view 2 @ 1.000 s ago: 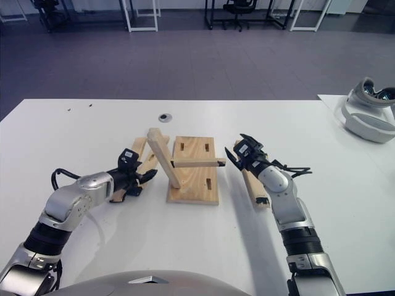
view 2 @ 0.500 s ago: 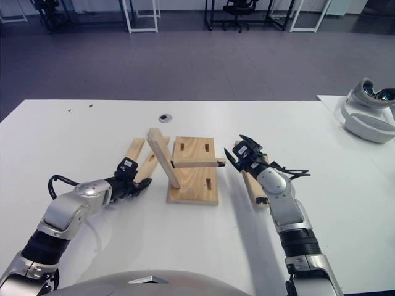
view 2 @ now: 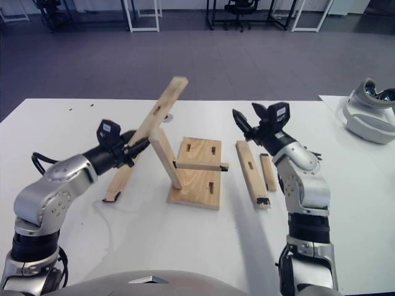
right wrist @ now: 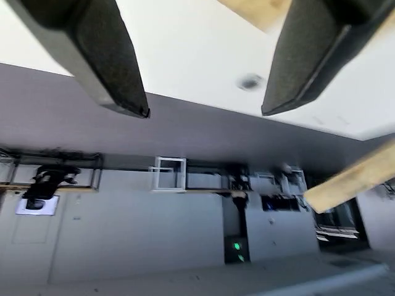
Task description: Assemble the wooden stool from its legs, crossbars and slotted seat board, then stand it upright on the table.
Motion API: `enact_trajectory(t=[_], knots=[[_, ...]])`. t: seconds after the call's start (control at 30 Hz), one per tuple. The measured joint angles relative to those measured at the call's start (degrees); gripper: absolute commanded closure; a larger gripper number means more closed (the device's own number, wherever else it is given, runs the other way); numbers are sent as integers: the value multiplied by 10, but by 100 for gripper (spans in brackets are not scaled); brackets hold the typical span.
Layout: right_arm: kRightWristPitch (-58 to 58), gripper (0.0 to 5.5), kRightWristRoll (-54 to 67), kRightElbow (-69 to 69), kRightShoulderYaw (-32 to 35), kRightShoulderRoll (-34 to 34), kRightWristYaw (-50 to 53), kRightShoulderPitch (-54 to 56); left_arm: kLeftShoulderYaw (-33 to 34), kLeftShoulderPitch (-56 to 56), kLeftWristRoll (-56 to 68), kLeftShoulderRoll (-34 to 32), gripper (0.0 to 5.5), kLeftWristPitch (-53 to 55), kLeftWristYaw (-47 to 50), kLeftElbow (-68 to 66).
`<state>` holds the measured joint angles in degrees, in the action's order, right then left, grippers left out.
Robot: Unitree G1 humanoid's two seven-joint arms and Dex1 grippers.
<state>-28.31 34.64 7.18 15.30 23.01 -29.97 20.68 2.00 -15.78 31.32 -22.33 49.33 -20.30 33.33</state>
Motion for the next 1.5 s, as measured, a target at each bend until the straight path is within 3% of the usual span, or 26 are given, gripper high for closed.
enact_trajectory(t=[0.13, 0.3, 0.7, 0.83, 0.93, 1.07, 1.17, 1.27, 1.5], knots=[[-118, 211, 169, -20, 24, -40, 14, 129, -19, -55, 4, 6, 342, -25, -26, -3], [-189, 211, 305, -44, 51, -95, 83, 184, -62, -65, -11, 7, 342, -58, -45, -12], [-252, 419, 412, -65, 69, -94, 210, 202, -103, -72, -97, -27, 342, -147, -87, -22], [-241, 449, 406, -59, 69, -94, 233, 200, -107, -74, -108, -23, 259, -168, -92, -30], [-207, 449, 380, -32, 93, -80, 235, 144, -81, -59, -102, -10, 195, -174, -83, -33], [-192, 449, 371, 45, 190, -21, 246, -23, 45, 44, -71, 5, 127, -174, -31, -34], [-196, 449, 378, 103, 215, -25, 265, -143, 78, 131, -51, 42, 123, -172, 10, -1], [-178, 449, 389, 149, 196, -75, 292, -211, 97, 196, -64, 61, 123, -173, 52, 20], [-119, 449, 348, 210, 161, -83, 291, -279, 130, 208, -75, 50, 123, -180, 60, 27]])
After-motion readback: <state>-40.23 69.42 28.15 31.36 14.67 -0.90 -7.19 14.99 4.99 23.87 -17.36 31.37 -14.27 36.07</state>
